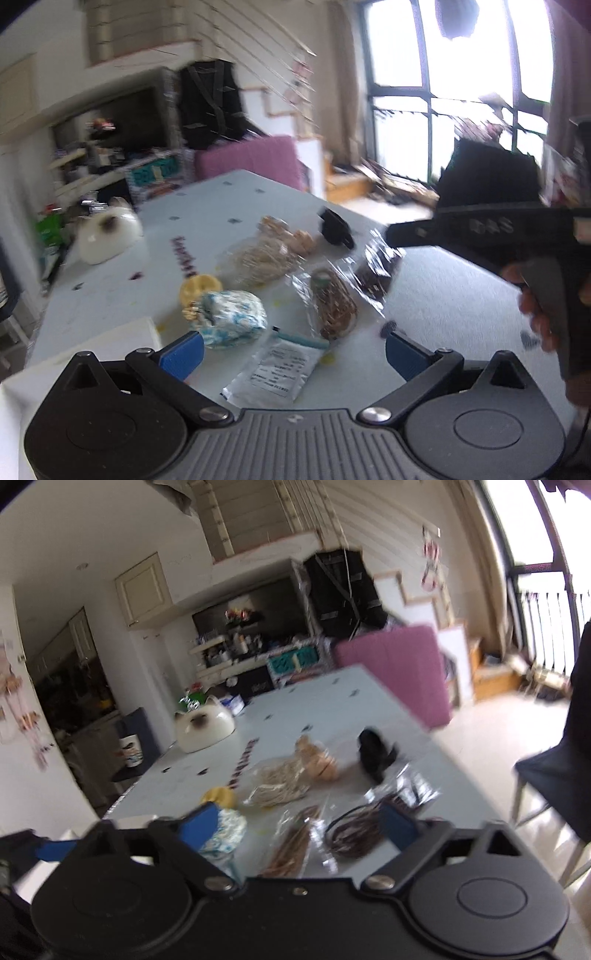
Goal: Organize soft objects
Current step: 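Reach the left tool to the white sachet while the right tool reaches the tan cord bag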
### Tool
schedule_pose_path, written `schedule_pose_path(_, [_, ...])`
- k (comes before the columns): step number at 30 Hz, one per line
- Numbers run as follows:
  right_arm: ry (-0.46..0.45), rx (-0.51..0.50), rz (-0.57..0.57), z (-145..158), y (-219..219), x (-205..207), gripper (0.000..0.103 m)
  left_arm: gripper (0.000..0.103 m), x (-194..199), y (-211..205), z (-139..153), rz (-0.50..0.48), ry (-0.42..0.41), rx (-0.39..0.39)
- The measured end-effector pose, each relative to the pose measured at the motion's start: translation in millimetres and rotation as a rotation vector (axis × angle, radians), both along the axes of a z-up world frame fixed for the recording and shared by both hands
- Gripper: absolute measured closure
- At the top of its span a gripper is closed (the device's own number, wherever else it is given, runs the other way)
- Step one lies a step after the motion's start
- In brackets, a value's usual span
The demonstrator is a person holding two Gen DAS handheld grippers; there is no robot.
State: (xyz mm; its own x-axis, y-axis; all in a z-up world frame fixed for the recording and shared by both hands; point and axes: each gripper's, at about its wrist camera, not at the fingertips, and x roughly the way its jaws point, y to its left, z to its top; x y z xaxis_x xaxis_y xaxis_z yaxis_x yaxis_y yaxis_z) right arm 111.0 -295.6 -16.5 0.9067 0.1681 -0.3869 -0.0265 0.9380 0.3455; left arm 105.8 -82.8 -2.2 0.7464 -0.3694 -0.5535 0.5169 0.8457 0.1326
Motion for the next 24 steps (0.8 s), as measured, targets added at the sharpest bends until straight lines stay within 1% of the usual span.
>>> schedule_pose_path(1, [0.024,0.020,0.008,-4.4,-0.3,6.7,0.026,0.000,6.4,-0.5,-2.6,-0.030,0.019,0.017])
schedule_pose_path(2, [0.045,0.038,0.011,-8.9,0.4,12.6,0.028,0.000,11.4,-0.4,-5.6,-0.049,0.038,0.034])
schedule_pose_path(4, [0.083,0.072,0.016,-18.2,-0.6,22.3,0.039,0.000,22.3,-1.5,-12.2,-0.079,0.062,0.072])
schedule_pose_path(7, [0.130,0.116,0.034,-31.3,0.0,34.5,0.047,0.000,37.8,-3.1,-21.2,-0.110,0.094,0.115])
schedule_pose_path(8, [0.144,0.119,0.038,-35.4,0.2,37.3,0.048,0.000,41.7,-3.4,-24.1,-0.119,0.107,0.121])
schedule_pose_path(11, [0.189,0.106,0.041,-44.9,4.8,44.1,0.059,0.001,58.4,-4.9,-32.9,-0.142,0.154,0.134])
schedule_pose_path(13, [0.215,0.102,0.044,-50.0,5.9,47.9,0.074,0.002,70.6,-4.7,-39.2,-0.155,0.192,0.132])
schedule_pose_path(14, [0.226,0.102,0.043,-51.8,5.8,48.5,0.080,0.004,76.9,-4.5,-42.8,-0.159,0.210,0.130])
schedule_pose_path(15, [0.232,0.105,0.042,-53.1,5.2,48.6,0.092,0.005,82.4,-4.1,-45.5,-0.160,0.225,0.131])
schedule_pose_path(16, [0.239,0.112,0.042,-54.1,3.7,48.2,0.100,0.006,87.3,-4.2,-47.9,-0.158,0.238,0.135])
schedule_pose_path(19, [0.239,0.107,0.046,-54.6,-2.2,42.6,0.100,0.006,99.4,-2.5,-54.8,-0.155,0.270,0.140])
schedule_pose_path(22, [0.240,0.084,0.047,-53.0,-9.5,33.0,0.101,0.009,108.5,-1.5,-60.7,-0.171,0.299,0.141])
schedule_pose_path(24, [0.241,0.073,0.046,-52.3,-15.5,24.2,0.101,0.016,112.6,-2.2,-64.0,-0.181,0.320,0.148])
